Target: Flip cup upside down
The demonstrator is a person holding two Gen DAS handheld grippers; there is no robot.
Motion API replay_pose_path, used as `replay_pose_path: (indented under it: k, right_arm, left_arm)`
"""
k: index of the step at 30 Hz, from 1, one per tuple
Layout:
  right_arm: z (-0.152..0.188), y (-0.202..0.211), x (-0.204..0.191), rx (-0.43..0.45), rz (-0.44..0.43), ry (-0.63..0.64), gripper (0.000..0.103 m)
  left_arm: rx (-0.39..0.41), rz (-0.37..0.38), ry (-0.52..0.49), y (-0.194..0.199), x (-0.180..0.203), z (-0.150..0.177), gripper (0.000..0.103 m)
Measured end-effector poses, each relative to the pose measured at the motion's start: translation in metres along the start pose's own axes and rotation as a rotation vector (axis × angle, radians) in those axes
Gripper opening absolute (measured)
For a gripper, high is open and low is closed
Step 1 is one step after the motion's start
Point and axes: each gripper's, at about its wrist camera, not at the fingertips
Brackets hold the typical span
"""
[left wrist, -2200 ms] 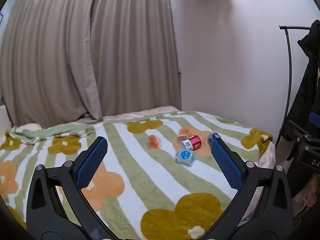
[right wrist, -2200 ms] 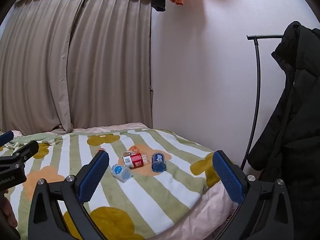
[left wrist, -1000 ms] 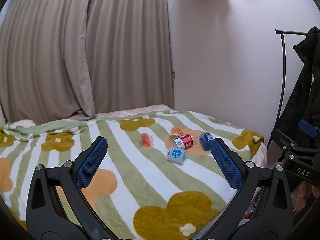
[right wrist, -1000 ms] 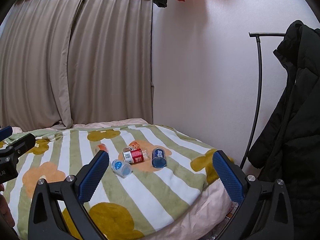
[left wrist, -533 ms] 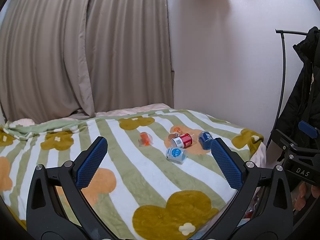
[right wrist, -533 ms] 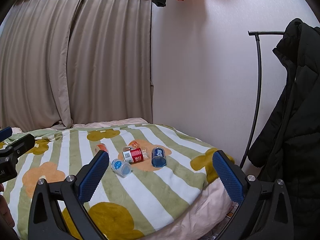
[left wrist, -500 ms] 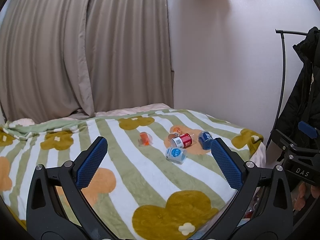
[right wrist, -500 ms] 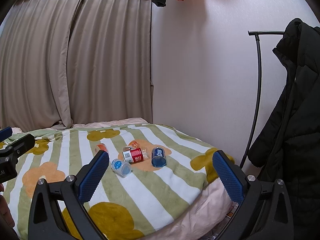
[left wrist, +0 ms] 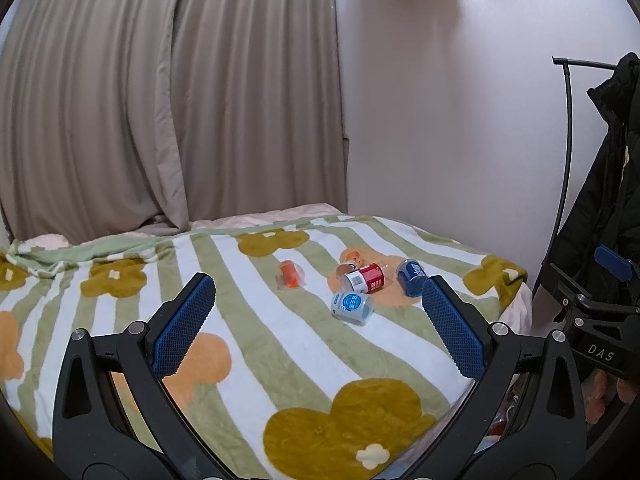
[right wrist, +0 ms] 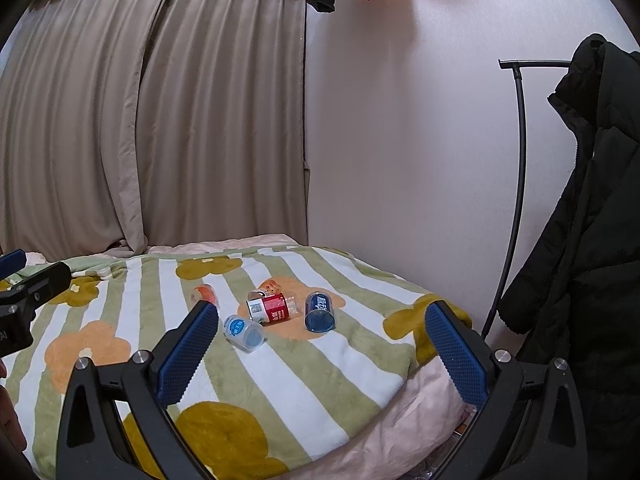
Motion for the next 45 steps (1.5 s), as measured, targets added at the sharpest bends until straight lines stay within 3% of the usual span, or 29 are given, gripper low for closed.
replay_pose_path:
  k: [19,31,37,41,45]
  right_arm:
    - [0.003,-0.002,-0.004,0.016,-0.019,-0.008,0.103]
    - [-0.007,-0.027,0.008,-0.018,-0.063,-0.019,0.103]
    - [-0.012,-0.043,0.016,-0.046,-0.081,0.002,0.103]
    - [-0.012,-0.061,0.027,-0.071,-0.075,-0.006,0.103]
    - [-0.006,-0.083,0.036,-0.101,-0.059,-0.021,0.103]
  left_arm:
    - [-0.033,-0.003,0.001,-0.008,-0.007,0.005,0.103]
    - [-0.088,0.026,-0.048,-0.047,0.007,-0.022,0.103]
    - [-0.131,0.152,-0.205,-0.109,0.038,-0.056,0.103]
    - [-0.224,0.231,-0.34,-0.177,0.069,-0.066,0.103]
    - [-0.36,0.292,-0.547,-0.263,0.106,-0.047,0.103]
Point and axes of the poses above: each gripper's, at about its wrist camera, not at the fingertips, and y roughly against the way its jaws point, x to its right, z to its underside, and after that the axes turned 12 degrees about y, right-handed
